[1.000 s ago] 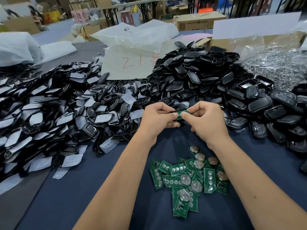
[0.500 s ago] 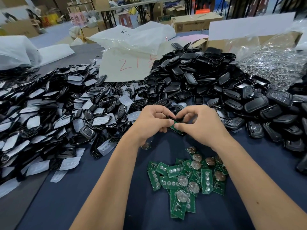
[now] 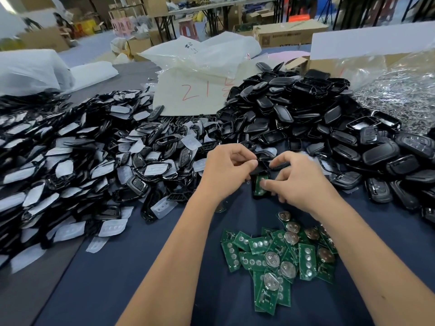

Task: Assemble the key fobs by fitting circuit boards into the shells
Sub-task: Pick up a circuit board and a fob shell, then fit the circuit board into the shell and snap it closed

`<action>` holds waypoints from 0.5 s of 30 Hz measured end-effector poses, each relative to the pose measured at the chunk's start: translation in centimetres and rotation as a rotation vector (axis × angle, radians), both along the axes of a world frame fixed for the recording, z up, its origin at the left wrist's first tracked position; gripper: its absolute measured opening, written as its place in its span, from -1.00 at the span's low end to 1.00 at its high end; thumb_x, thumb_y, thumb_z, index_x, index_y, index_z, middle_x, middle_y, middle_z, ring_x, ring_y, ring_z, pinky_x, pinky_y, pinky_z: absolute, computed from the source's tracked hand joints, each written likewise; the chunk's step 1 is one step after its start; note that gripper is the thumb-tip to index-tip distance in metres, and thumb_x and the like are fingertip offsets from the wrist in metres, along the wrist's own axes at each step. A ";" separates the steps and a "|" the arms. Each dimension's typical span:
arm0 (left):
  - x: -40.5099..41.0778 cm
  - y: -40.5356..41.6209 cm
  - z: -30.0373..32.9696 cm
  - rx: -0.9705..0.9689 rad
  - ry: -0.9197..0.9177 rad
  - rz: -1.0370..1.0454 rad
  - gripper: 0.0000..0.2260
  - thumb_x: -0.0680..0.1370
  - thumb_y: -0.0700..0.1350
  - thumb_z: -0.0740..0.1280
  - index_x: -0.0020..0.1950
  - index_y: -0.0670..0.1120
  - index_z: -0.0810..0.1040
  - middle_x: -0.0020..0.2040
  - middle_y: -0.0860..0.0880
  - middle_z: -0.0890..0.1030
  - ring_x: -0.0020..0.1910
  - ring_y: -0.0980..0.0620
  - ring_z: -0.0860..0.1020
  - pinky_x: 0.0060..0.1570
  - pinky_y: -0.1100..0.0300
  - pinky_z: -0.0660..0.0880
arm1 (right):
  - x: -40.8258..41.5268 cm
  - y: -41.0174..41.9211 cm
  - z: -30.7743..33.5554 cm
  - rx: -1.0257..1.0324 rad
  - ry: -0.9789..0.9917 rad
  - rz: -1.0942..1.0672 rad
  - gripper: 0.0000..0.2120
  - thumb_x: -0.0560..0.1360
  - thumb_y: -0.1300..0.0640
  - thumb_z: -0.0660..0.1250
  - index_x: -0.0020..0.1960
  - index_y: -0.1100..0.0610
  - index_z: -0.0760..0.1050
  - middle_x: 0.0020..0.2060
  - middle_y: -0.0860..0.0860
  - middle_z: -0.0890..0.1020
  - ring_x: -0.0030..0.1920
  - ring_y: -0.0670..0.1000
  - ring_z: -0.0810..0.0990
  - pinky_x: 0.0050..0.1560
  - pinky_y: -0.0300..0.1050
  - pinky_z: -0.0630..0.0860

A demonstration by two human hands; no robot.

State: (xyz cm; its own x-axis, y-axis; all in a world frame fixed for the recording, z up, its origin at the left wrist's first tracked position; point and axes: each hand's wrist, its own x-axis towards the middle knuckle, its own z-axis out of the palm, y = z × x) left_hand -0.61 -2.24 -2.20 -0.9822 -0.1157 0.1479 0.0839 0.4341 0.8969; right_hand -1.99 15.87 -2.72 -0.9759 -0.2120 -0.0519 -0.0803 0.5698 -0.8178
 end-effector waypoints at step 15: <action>0.8 -8.8 2.4 -0.457 -0.062 0.635 -0.85 0.48 0.06 0.50 -0.06 0.02 0.66 -0.21 0.13 0.63 -0.05 0.00 0.60 0.03 0.11 0.56 | 0.0 -9.3 2.1 0.061 0.591 0.154 -0.93 0.49 0.16 0.51 -0.11 0.07 0.62 -0.37 -0.13 0.60 -0.33 -0.13 0.55 -0.19 -0.13 0.55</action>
